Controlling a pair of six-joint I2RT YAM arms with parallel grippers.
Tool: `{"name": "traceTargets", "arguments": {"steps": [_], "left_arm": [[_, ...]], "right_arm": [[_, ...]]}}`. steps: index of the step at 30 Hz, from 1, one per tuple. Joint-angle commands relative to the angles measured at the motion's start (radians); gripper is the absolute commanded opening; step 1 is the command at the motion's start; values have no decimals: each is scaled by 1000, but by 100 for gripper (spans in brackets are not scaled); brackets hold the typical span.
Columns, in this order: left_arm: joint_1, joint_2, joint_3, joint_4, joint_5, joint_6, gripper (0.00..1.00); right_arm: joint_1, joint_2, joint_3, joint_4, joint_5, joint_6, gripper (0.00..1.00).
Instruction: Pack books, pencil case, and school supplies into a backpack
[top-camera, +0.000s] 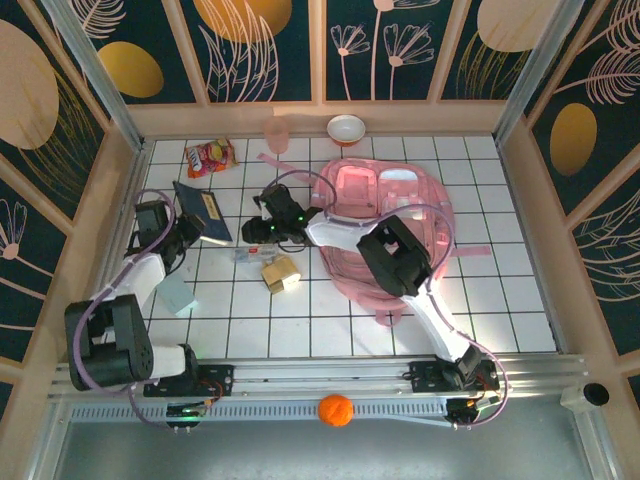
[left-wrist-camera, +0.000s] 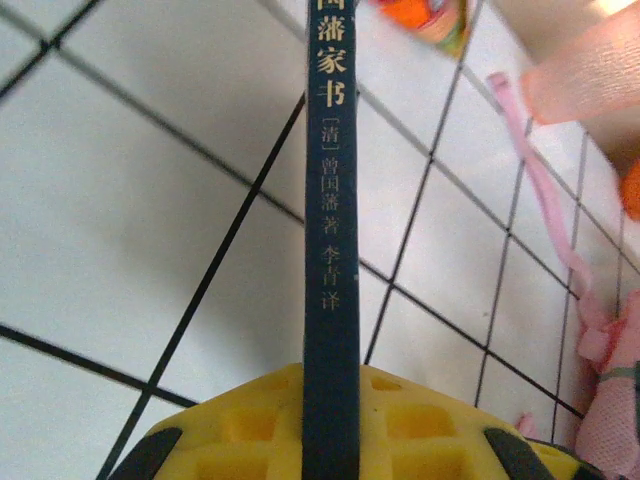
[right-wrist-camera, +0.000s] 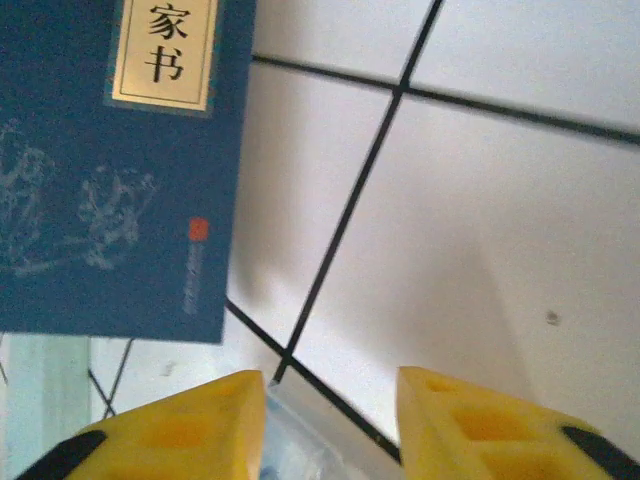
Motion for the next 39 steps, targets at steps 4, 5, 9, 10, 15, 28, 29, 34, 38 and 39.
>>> {"name": "traceTargets", "arguments": {"steps": [4,5,9,10,15,28,29,34,38,39], "left_arm": [[-21,-177,58,147,213,171,0],[-31,-202,50,191,244,173,0],[-92,-279,5,388,387,187,0],[-119,-291,-13,443,419,191,0],[-200,-298,-81,725,524,95,0],[-405,-244,-89,1040,636,-134,0],[-411,-248,-90,1045,637,-140,0],[-428,-253,-86,1083,656,-189,0],[-435,-246,-85,1115,667,-227,0],[-439,-241,-83,1121,673,-230,0]], "right_arm": [[-30,-355,-224,209,124,-77,47],[-33,-396,-269,236,141,-91,49],[-47,-591,-422,279,226,-154,53],[-48,-637,-447,270,239,-171,54],[-52,-859,-586,267,229,-267,60],[-169,-1147,-889,527,-76,-133,74],[-179,-1150,-898,552,-98,-118,74],[-206,-1139,-930,702,-245,-52,77],[-210,-1110,-931,767,-340,-44,78],[-212,-1102,-929,784,-363,-42,78]]}}
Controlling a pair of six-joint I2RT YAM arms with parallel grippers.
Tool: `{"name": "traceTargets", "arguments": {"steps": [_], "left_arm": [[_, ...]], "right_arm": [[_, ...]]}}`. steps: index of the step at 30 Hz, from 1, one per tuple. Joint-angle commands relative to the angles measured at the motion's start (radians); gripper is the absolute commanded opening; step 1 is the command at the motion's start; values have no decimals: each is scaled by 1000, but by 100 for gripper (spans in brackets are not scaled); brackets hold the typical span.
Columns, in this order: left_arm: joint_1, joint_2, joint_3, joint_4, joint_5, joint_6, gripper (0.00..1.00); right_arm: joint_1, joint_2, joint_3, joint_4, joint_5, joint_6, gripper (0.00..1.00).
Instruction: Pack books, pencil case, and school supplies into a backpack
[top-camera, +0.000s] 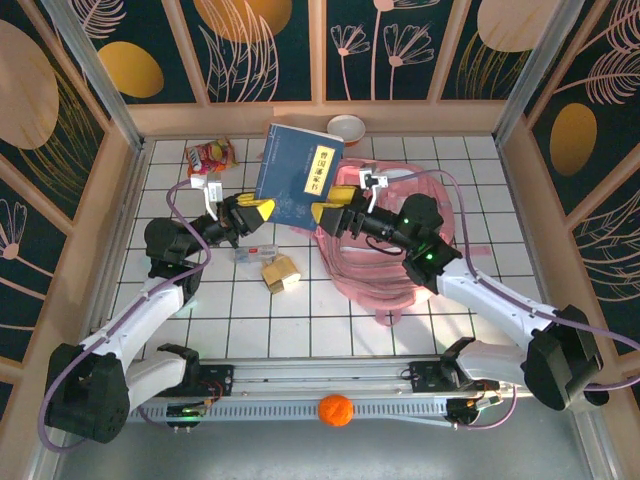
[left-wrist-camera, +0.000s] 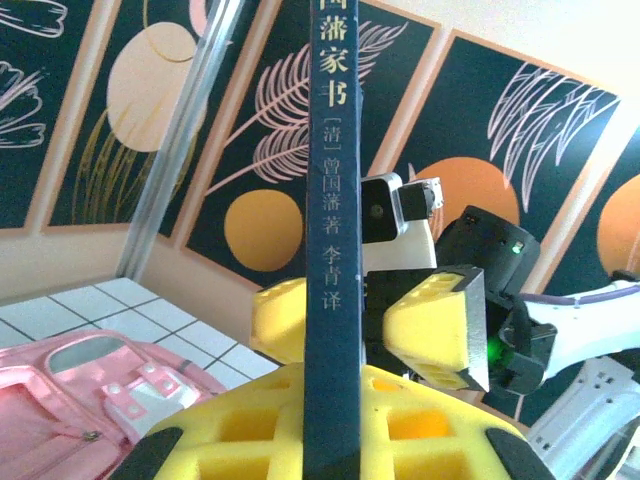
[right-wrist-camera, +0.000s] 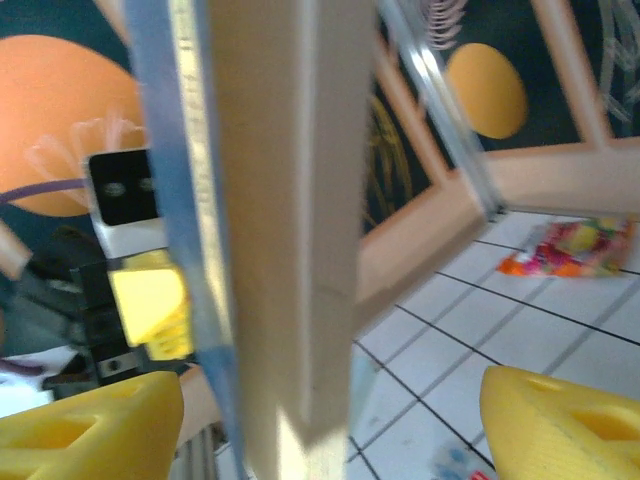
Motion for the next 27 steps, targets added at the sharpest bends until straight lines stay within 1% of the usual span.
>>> {"name": "traceTargets", "arguments": {"steps": [1,4,7,10,11,13,14,15,16,18,19,20,22,23,25,27], "left_arm": [[-12,-3,10,122,36,-48,0],[-22,13,16,139,56,-61,0],[-23,11,7,154,39,-65,0],[-23,6,8,99,19,-27,0],[-23,3,4,84,11,-10,0],[-23,1,-2,59,-2,18,0],[-23,4,-4,49,-4,27,0],[-24,8,-4,37,-2,38,3],[-23,12,-5,21,0,52,7],[-23,13,-4,-25,7,104,24],[-23,7,-1,-65,13,149,31],[-23,-6,8,-143,11,225,38],[-23,-37,49,-376,-19,429,52],[-23,-49,72,-486,-39,543,57],[-23,-69,125,-701,-85,778,63],[-24,-79,169,-844,-128,955,66]], "right_arm": [[-7,26,0,146,-142,30,78],[-12,54,1,222,-205,52,78],[-21,76,7,263,-244,82,76],[-38,65,-13,275,-243,89,69],[-43,56,-26,280,-237,88,63],[-51,38,-45,286,-225,87,47],[-56,27,-50,282,-222,84,35],[-58,18,-52,273,-225,75,20],[-59,8,-49,257,-230,60,8],[-62,-27,-28,150,-220,-2,0],[-59,-48,-19,91,-207,-37,0],[-61,-71,-12,19,-182,-83,0],[-62,-119,2,-130,-120,-184,0],[-62,-137,10,-203,-90,-232,0],[-60,-174,34,-377,-23,-353,0],[-59,-197,60,-536,55,-467,0]]}}
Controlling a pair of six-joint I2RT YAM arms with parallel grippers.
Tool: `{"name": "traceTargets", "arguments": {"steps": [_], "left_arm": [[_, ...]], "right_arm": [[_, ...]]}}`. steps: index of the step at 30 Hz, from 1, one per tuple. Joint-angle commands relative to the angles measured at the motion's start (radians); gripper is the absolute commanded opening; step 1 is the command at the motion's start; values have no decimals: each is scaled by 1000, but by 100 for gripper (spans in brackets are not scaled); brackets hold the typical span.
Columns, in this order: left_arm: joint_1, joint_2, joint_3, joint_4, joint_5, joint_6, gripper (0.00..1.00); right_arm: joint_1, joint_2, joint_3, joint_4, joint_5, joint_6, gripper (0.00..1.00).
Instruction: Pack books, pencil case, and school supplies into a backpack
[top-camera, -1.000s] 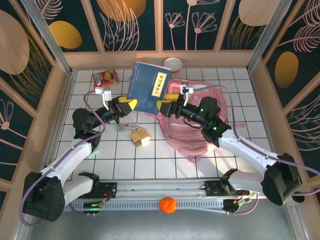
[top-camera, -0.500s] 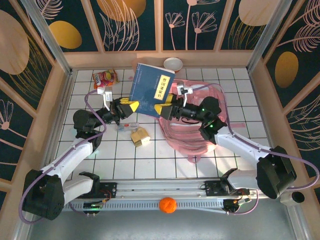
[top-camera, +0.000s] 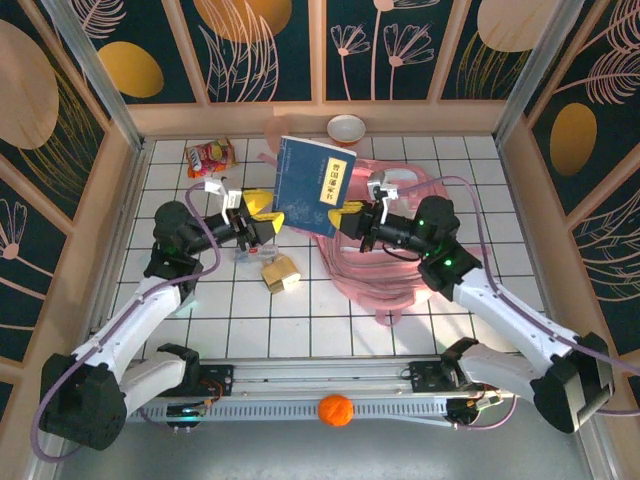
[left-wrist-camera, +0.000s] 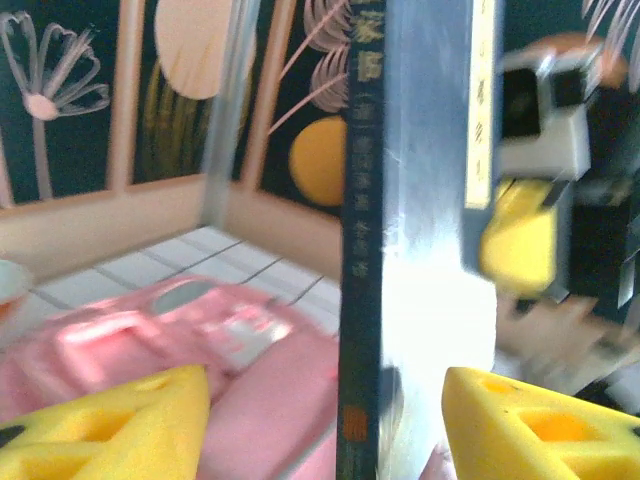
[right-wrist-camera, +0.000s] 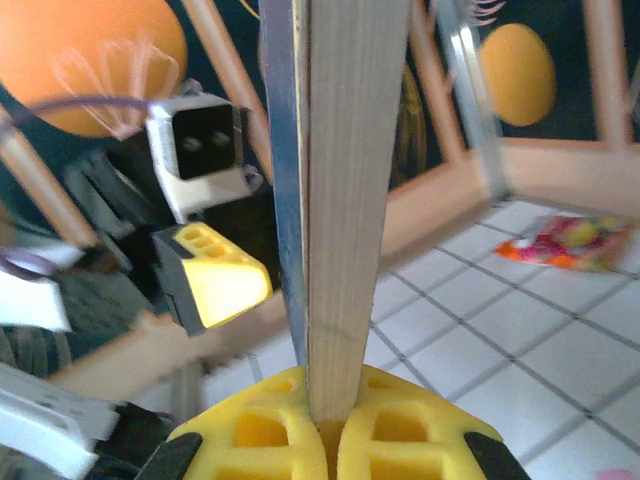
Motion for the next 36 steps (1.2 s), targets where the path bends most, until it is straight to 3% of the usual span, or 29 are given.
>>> {"name": "traceTargets", "arguments": {"steps": [1,5,9,16,24,30,33,34,36], "left_arm": [[-4,-35,98,-378,-81,466,66],[-6,-26,128,-499,-137,698,67],[-21,-10,131,-575,-178,852,70],[-129,73,108,-669,-264,1083,75],[-214,147,128,-651,-241,1043,76],[-220,153,131,-621,-160,1003,46],[-219,148,120,-589,-113,977,16],[-219,146,116,-580,-90,967,5],[-219,140,100,-530,-55,932,0]], "right_arm": [[-1,-50,77,-330,175,-283,0],[33,-39,112,-571,382,-481,0],[111,-10,118,-699,551,-666,0],[184,65,144,-788,617,-852,0],[217,178,227,-836,660,-921,0],[218,186,231,-825,644,-967,0],[210,166,227,-813,626,-971,0],[202,153,219,-804,605,-964,2],[164,102,178,-750,536,-924,25]]}}
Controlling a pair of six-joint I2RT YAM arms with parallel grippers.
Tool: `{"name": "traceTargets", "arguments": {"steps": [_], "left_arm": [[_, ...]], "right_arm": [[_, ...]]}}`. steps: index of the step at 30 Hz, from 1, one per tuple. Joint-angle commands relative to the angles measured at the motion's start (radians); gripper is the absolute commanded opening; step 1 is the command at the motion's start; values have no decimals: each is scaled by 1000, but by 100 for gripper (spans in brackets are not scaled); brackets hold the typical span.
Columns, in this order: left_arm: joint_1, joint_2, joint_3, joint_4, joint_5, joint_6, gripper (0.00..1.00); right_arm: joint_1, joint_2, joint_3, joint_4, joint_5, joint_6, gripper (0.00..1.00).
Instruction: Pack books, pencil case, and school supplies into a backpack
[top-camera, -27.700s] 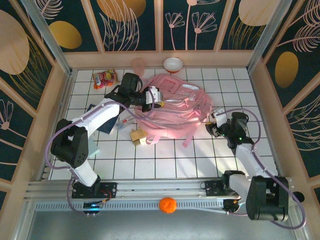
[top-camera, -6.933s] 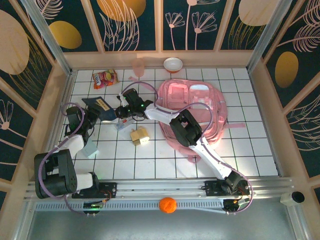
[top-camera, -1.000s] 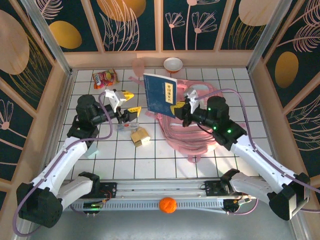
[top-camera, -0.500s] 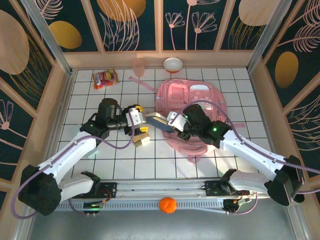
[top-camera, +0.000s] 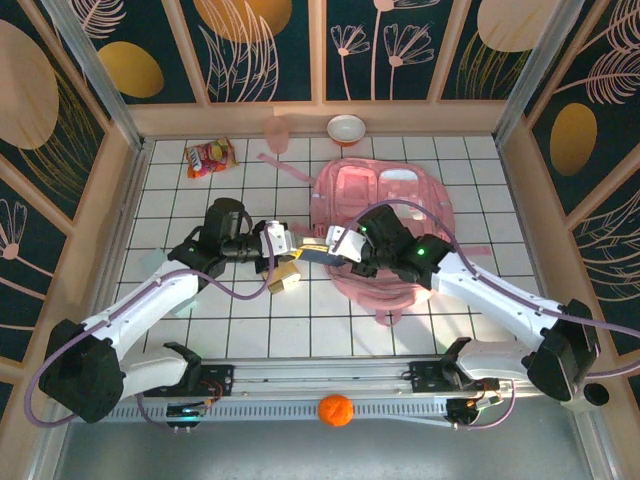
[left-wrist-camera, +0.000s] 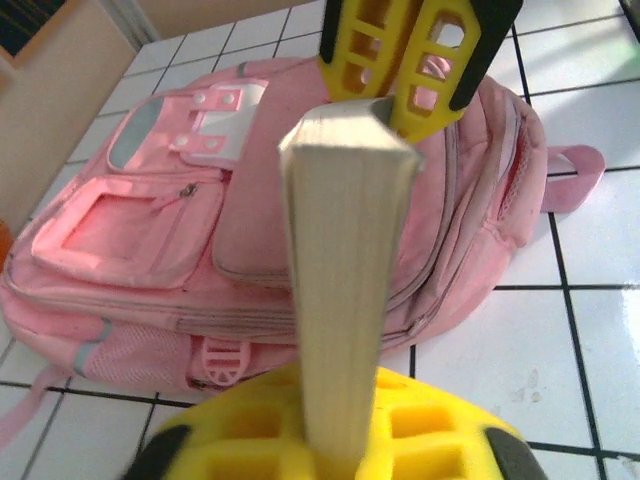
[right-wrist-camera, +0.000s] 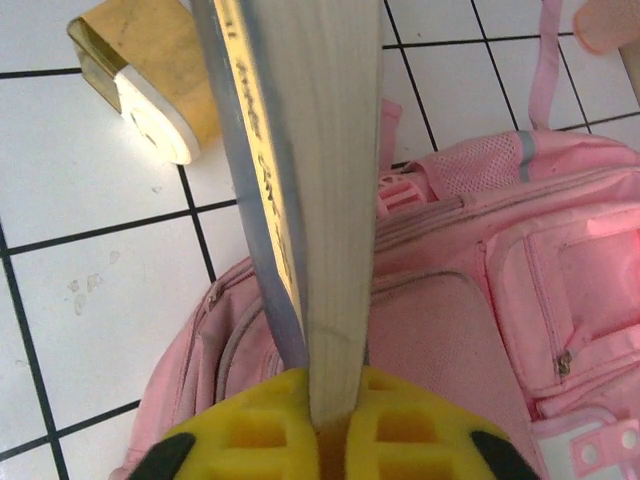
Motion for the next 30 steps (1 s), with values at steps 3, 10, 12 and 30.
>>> {"name": "traceTargets", "arguments": {"steps": [3,10,12,30], "left_arm": [[0,-19,-53,233,188,-156,0],[4,41,-61,562,397,-445,0],[4,60,-58,639,416,-515,0],[-2,126,7,695,461,-617,0]], "right_arm": [[-162,-199,-132,202,-261,105,48],[-406,-501,-437,559,-673,413,66],[-455,-552,-502,647,-720,503,66],[-606,-549,-665,1168,-1121,895,22]]}}
